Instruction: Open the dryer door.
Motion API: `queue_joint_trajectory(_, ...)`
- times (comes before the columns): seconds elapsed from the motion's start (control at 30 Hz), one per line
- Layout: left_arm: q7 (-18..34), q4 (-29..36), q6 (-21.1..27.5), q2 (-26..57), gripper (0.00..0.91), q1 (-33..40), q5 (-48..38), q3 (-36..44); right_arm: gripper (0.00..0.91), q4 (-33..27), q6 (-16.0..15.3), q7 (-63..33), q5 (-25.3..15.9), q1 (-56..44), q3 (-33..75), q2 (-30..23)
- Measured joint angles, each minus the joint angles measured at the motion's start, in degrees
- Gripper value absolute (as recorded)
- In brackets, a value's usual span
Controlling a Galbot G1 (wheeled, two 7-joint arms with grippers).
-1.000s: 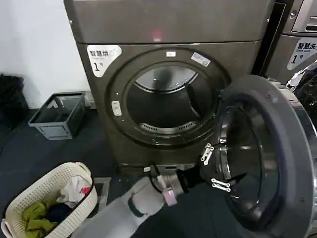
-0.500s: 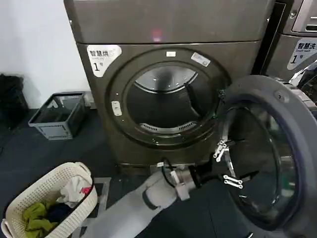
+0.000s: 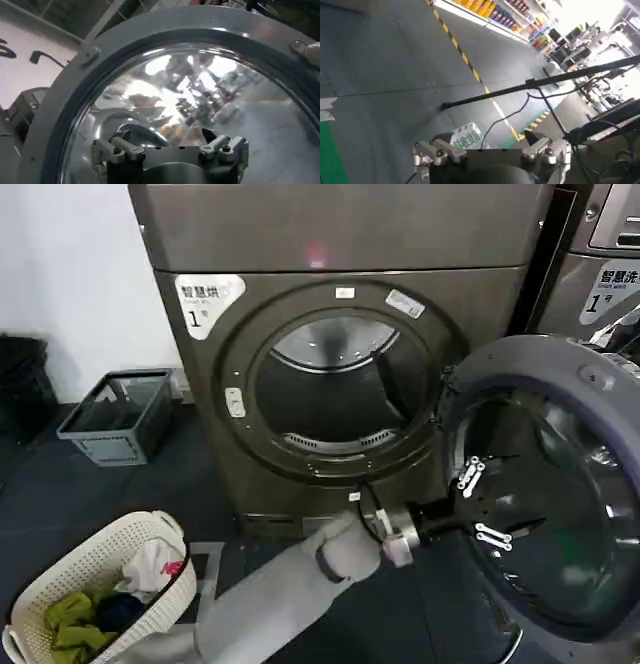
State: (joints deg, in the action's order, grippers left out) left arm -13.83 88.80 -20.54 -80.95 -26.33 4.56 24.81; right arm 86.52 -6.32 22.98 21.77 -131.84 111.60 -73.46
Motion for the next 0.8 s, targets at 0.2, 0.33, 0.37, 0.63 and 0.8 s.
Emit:
queue_joint_trajectory(0.2,0.0,-3.4,0.0,-2.3,0.907,2.2,0.3,0.6,0.907,0.3,-0.8,-1.6,-1.3,0.0,0.1,-1.0)
queue_joint_trajectory(0.33,0.0,-5.7,0.1,-4.0,0.907,3.7,0.4,0.7,0.907,-0.3,-1.3,-1.9,-1.7,-0.3,0.5,-1.3)
queue_joint_trajectory(0.37,0.0,-6.2,0.1,-4.3,0.907,3.9,0.4,0.7,0.907,-0.4,-1.4,-1.9,-1.8,-0.4,0.6,-1.3)
queue_joint_trajectory(0.63,0.0,-9.6,0.1,-6.7,0.907,5.9,0.7,0.7,0.907,-0.1,-1.4,-1.9,-1.7,-0.4,0.8,-1.6)
queue_joint_trajectory(0.8,1.0,-11.7,0.5,-8.1,0.907,6.7,1.5,0.3,0.907,0.1,-1.4,-1.9,-1.7,-0.4,0.8,-1.6)
